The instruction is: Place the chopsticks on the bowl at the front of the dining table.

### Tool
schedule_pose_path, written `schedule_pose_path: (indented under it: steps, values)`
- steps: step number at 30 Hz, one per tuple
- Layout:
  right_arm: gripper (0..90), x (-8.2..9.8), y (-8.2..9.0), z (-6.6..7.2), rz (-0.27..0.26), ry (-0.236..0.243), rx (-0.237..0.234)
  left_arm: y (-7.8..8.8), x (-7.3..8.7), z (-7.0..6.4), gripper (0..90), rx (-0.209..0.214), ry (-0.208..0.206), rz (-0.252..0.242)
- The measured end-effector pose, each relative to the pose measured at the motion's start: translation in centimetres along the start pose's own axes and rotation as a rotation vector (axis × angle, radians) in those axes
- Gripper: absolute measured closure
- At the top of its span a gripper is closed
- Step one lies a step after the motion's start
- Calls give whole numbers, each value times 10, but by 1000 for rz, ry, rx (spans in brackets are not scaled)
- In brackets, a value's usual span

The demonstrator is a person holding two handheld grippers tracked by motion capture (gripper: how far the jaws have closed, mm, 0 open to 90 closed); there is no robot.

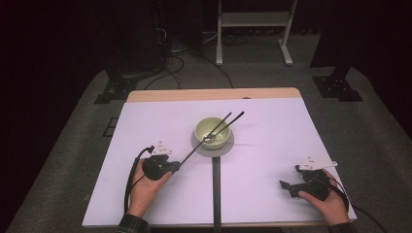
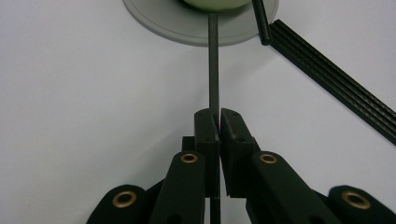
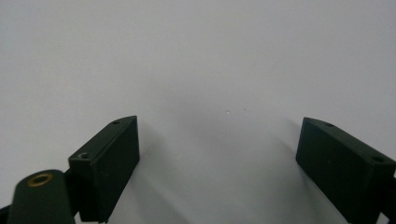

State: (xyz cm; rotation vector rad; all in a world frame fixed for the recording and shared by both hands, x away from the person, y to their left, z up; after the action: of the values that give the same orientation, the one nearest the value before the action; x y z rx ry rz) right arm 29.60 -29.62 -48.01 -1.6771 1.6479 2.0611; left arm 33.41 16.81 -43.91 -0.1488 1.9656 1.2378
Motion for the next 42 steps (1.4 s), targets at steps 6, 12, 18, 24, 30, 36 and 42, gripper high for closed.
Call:
schedule_pose_path:
  steps: [6,12,18,24,30,36,42]
  values:
    - [121,0,0,0,0,0,0,1,-4,6,865,-1,13,-11]
    - [121,0,0,0,0,-1,0,1,-7,9,865,-1,23,-12]
    - [121,0,0,0,0,-1,0,6,-16,9,865,-1,21,-27]
    - [121,0,0,0,-1,0,0,8,-27,9,865,-7,18,-36]
    - [121,0,0,0,0,-2,0,9,-37,8,864,-8,14,-38]
    - [121,0,0,0,0,-1,0,8,-45,8,865,-1,18,-41]
    - [121,0,0,0,0,-1,0,9,-54,7,865,1,18,-51]
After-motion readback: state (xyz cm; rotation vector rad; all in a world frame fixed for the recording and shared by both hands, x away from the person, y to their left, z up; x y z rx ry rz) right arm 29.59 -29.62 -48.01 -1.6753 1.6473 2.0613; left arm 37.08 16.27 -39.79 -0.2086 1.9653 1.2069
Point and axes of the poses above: each handheld gripper's, and its own axes: y roughly backward along the jaws, x roughly out of its underside, z roughly to its left, the point moved 2 cm from there along -y, roughly forward along the jaws, and after that the axes turned 11 degrees about y, right-handed, at the moved point
